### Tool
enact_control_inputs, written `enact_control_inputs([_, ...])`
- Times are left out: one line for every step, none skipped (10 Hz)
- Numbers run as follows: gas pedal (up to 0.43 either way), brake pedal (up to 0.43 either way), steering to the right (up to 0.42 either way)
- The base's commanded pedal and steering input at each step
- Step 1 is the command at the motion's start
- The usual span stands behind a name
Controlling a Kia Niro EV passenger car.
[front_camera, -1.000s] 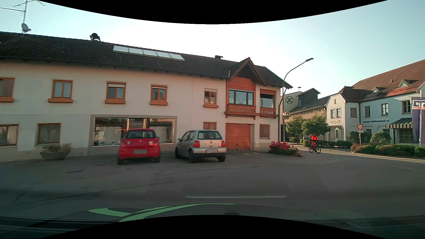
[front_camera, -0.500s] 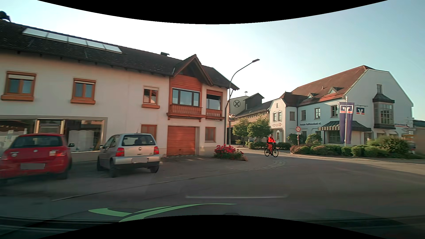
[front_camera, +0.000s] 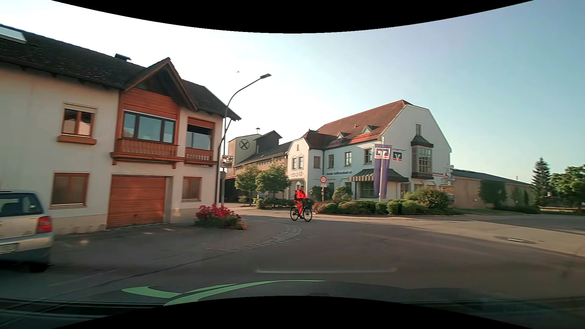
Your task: Follow the waypoints while adhering to traffic rules and regulations
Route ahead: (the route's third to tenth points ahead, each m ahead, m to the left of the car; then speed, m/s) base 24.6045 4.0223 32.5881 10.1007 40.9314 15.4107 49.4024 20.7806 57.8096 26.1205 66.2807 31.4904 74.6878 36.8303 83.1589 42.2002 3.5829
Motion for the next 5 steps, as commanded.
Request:
enact_control_inputs([0.15, 0.0, 0.695])
enact_control_inputs([0.15, 0.0, 0.681])
enact_control_inputs([0.15, 0.0, 0.661])
enact_control_inputs([0.15, 0.0, 0.648])
enact_control_inputs([0.15, 0.0, 0.633])
